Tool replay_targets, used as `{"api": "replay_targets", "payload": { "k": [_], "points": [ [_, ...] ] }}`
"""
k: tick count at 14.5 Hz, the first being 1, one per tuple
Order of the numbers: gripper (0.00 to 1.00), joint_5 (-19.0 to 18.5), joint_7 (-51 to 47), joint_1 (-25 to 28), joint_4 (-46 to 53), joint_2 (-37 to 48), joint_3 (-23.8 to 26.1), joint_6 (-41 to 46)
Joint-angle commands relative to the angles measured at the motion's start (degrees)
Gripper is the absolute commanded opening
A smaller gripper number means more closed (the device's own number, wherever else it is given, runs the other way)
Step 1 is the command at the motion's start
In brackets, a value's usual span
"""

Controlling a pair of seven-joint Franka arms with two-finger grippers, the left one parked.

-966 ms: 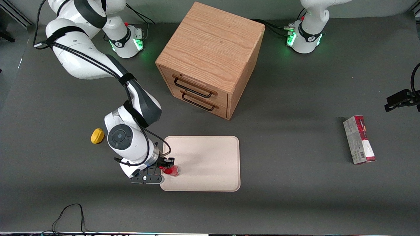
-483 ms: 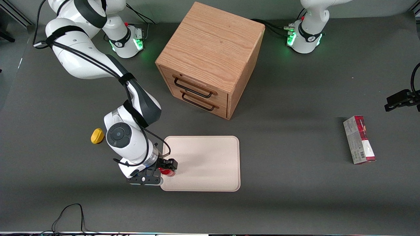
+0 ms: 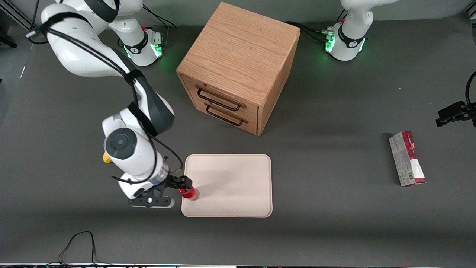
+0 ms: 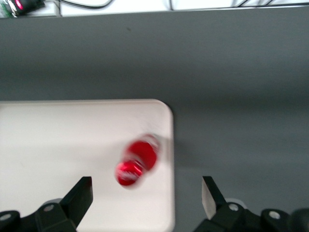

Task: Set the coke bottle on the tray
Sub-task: 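Lower the bottle onto the tray and open the right gripper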

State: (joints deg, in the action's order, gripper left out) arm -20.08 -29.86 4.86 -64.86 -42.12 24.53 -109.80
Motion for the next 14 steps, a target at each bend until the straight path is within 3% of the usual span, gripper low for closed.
{"api": "replay_targets", "payload": {
  "k": [1,3,4,8,14],
  "points": [
    [1.0,13.52,12.33,0.5,-5.85,11.23,-10.94,5.99],
    [1.0,22.24,22.52,1.2,-16.03,21.94,-18.51,7.05],
    [1.0,23.85,25.26,2.16,-21.04,27.39,-22.29,7.23],
    [1.0,24.04,26.08,2.87,-34.18,42.19,-27.07,9.58],
    [1.0,23.16,25.64,2.79,-34.19,44.23,-27.87,13.82]
  ]
}}
